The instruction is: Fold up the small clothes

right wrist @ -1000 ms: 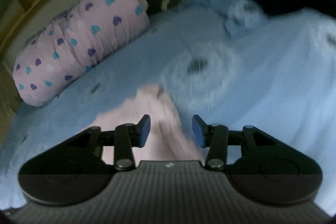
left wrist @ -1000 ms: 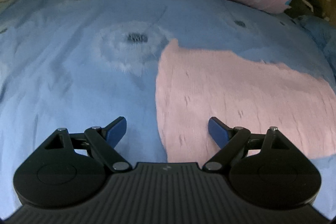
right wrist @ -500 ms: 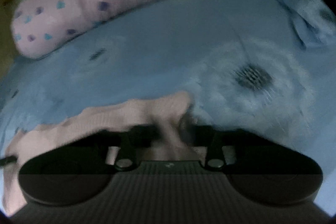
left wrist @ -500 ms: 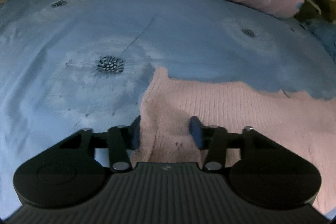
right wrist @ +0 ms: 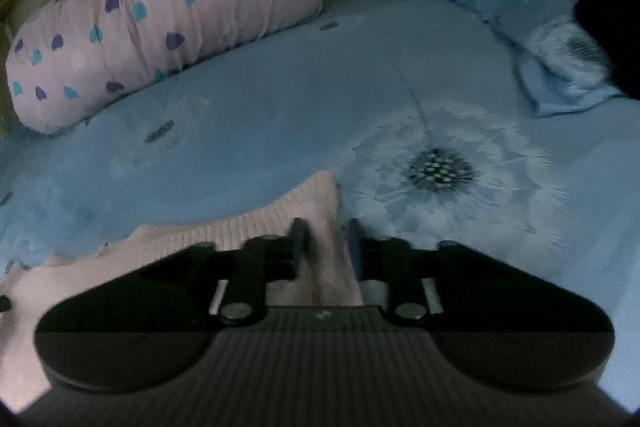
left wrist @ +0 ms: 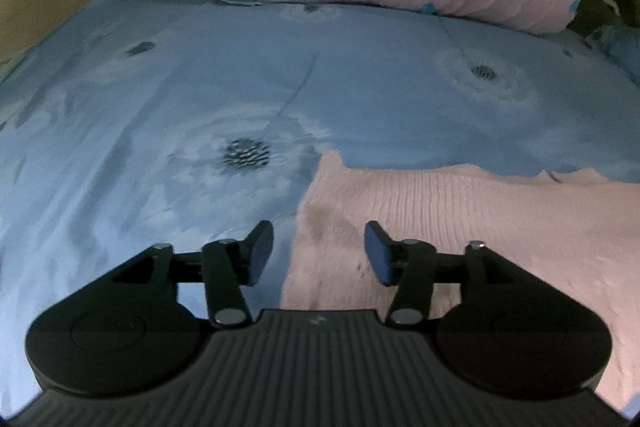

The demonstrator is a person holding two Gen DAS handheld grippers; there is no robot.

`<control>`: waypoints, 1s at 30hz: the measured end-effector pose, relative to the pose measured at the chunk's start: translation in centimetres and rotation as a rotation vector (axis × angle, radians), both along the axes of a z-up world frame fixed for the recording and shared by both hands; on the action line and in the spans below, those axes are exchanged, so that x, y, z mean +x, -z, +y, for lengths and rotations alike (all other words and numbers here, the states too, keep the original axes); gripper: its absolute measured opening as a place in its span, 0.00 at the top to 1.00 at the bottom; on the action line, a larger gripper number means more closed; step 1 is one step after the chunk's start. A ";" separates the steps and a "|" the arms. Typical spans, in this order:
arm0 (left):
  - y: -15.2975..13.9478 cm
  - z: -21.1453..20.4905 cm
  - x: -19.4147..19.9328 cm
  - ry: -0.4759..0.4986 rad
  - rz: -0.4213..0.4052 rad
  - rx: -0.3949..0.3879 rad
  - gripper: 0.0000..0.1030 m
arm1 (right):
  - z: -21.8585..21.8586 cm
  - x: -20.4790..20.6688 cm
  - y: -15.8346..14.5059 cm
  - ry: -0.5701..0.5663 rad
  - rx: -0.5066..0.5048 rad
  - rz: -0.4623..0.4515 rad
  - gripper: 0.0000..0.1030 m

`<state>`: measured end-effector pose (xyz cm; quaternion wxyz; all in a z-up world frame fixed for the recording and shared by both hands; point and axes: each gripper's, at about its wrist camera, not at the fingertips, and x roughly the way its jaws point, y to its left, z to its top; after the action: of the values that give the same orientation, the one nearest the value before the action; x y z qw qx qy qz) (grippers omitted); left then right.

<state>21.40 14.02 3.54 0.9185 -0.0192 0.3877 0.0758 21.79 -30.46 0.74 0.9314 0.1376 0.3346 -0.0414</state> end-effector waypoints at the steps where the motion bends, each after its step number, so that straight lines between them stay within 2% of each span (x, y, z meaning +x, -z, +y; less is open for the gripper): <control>1: -0.5 0.2 -0.9 -0.001 0.000 -0.011 0.38 | 0.0 -1.4 -0.5 0.000 -0.008 -0.019 0.58; 4: -1.8 0.5 -3.8 -0.017 0.010 -0.033 0.34 | 0.1 -4.4 -1.7 -0.027 -0.019 -0.042 0.55; 8: -2.4 0.0 -7.4 0.003 0.011 -0.052 0.33 | 1.9 -8.1 -2.9 -0.131 -0.078 -0.056 0.55; 11: -2.1 -0.1 -9.9 -0.003 0.015 -0.084 0.30 | 2.2 -10.6 -2.9 -0.115 -0.109 -0.051 0.55; 17: 0.3 0.3 -11.9 -0.040 0.047 -0.088 0.29 | 0.4 -14.3 -0.7 0.014 0.043 0.030 0.55; 19: 1.0 0.7 -11.7 -0.047 0.053 -0.119 0.29 | -0.1 -15.3 0.0 0.074 0.108 0.020 0.55; 20: 1.2 0.9 -11.7 -0.050 0.055 -0.135 0.28 | -0.2 -15.7 0.4 0.097 0.133 0.013 0.51; 21: 1.3 1.1 -11.6 -0.053 0.058 -0.149 0.28 | -0.2 -16.0 0.7 0.117 0.155 0.007 0.42; 23: 1.5 1.2 -11.5 -0.051 0.062 -0.164 0.27 | -0.1 -16.1 1.3 0.145 0.199 0.001 0.37; 26: 1.6 1.2 -11.4 -0.042 0.063 -0.154 0.24 | 0.3 -15.6 2.3 0.145 0.254 -0.001 0.37; 30: 1.8 1.6 -10.8 -0.050 0.079 -0.181 0.22 | 1.1 -14.5 3.2 0.172 0.327 -0.047 0.36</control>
<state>10.55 15.67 1.77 0.8948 -0.1090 0.4283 0.0641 7.33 -29.36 -2.44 0.8972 0.3161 0.3019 -0.0626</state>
